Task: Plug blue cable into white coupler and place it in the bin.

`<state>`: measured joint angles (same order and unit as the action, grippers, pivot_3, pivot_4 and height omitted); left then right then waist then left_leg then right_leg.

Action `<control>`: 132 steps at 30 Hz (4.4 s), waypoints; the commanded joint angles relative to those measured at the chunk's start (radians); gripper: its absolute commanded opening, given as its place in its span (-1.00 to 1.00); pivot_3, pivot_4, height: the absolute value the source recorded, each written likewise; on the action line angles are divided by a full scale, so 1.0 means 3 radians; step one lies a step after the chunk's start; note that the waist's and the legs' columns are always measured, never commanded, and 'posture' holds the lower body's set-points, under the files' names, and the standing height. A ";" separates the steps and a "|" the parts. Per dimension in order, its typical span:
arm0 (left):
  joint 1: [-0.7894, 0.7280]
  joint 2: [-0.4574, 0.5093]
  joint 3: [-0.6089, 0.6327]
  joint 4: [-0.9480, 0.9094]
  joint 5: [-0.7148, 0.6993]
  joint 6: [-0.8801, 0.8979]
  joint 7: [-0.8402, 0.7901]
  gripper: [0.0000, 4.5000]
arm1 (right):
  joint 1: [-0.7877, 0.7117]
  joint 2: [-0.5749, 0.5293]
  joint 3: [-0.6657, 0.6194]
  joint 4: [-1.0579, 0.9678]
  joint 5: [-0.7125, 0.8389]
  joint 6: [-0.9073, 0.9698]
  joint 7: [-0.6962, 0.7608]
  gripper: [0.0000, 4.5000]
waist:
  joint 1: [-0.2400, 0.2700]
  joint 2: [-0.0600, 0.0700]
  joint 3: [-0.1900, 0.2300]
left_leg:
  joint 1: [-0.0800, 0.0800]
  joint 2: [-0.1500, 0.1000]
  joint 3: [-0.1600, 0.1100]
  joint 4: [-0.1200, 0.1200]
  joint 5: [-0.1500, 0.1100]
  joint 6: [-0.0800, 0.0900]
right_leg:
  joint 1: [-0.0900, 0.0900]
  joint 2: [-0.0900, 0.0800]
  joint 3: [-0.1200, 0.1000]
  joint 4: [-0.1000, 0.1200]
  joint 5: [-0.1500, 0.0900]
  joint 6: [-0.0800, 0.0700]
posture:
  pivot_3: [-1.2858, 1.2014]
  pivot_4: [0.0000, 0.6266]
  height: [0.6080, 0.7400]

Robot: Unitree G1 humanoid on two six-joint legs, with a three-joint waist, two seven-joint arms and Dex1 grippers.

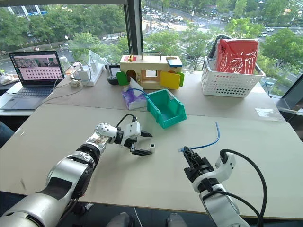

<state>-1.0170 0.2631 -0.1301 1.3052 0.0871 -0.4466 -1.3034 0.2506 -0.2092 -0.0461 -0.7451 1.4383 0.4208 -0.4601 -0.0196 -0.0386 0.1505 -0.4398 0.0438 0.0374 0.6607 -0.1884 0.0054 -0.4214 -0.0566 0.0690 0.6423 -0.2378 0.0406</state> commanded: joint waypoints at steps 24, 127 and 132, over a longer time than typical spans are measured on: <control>0.3468 0.0311 0.0635 -0.6257 -0.1599 0.4232 0.2183 1.00 | -0.0102 -0.0210 0.0130 0.0055 0.0379 0.0159 0.0084 -1.00 | -0.0029 0.0003 -0.0006 | 0.0033 0.0019 -0.0003 -0.0003 0.0001 0.0011 | 0.0013 -0.0011 0.0009 0.0008 -0.0017 -0.0013 | 0.03 -0.52 1.00; 0.1055 0.0480 -0.1133 -0.2975 -0.0517 0.1172 0.0060 -0.73 | -0.0069 0.0422 0.0232 0.0103 -0.0613 -0.0062 0.0381 -1.00 | 0.0018 0.0003 -0.0006 | -0.0011 0.0007 0.0010 -0.0008 0.0002 0.0013 | -0.0004 -0.0008 0.0001 -0.0038 0.0008 -0.0012 | 0.03 -0.52 1.00; 0.0886 0.0420 -0.1107 -0.2765 -0.0460 0.1165 -0.0003 -0.73 | -0.0104 0.0453 0.0229 0.0124 -0.0652 -0.0061 0.0407 -1.00 | 0.0010 0.0003 -0.0006 | -0.0011 0.0006 0.0011 -0.0005 0.0003 0.0013 | -0.0002 -0.0007 0.0002 -0.0038 0.0012 -0.0005 | 0.03 -0.52 1.00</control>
<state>-0.7217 0.3984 -0.4832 0.4649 -0.0593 -0.0872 -1.3012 0.2310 -0.0806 0.0290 -0.6883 1.2465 0.4142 -0.3527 -0.0167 -0.0378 0.1487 -0.4431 0.0458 0.0405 0.6592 -0.1877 0.0094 -0.4222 -0.0583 0.0695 0.6307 -0.2337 0.0398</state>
